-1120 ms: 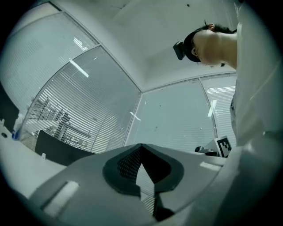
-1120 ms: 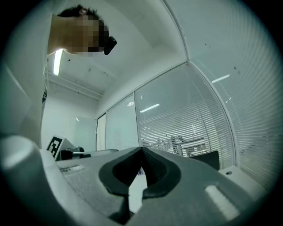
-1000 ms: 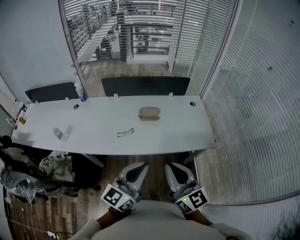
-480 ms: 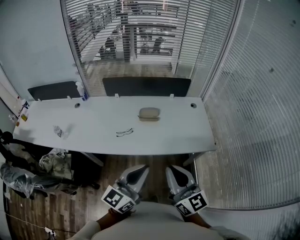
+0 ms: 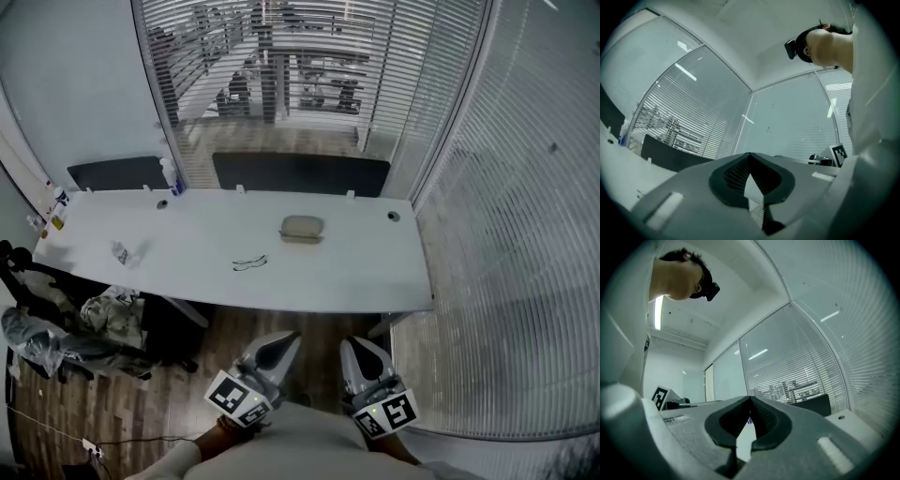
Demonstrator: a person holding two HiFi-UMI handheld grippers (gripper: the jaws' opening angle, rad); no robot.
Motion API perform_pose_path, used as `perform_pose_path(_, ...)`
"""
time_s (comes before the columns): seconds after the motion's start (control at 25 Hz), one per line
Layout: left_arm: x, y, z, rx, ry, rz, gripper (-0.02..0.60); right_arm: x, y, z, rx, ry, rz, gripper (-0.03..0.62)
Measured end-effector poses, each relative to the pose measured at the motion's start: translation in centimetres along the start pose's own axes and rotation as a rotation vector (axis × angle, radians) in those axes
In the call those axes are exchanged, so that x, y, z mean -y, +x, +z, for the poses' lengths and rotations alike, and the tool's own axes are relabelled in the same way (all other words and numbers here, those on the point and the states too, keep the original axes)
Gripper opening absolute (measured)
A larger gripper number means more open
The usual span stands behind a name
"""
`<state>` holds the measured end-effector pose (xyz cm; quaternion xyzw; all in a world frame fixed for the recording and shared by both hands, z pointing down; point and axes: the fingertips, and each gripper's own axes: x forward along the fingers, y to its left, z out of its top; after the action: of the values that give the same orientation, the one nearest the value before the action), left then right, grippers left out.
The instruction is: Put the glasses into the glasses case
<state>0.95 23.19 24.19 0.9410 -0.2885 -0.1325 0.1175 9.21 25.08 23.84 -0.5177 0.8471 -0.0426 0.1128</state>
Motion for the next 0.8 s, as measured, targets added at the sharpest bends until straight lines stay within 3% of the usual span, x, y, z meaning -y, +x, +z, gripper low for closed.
perform_pose_path(0.28,-1.7,1.5,-0.2,0.006,0.014,0.007,0.002,1.6,1.6,-0.4,0.005,0.001,0.002,0.002)
perform_pose_path(0.8,-13.1,4.1,2.9,0.031,0.010,0.023,0.002,2.9,13.8,-1.6,-0.015,-0.034,0.023,0.002)
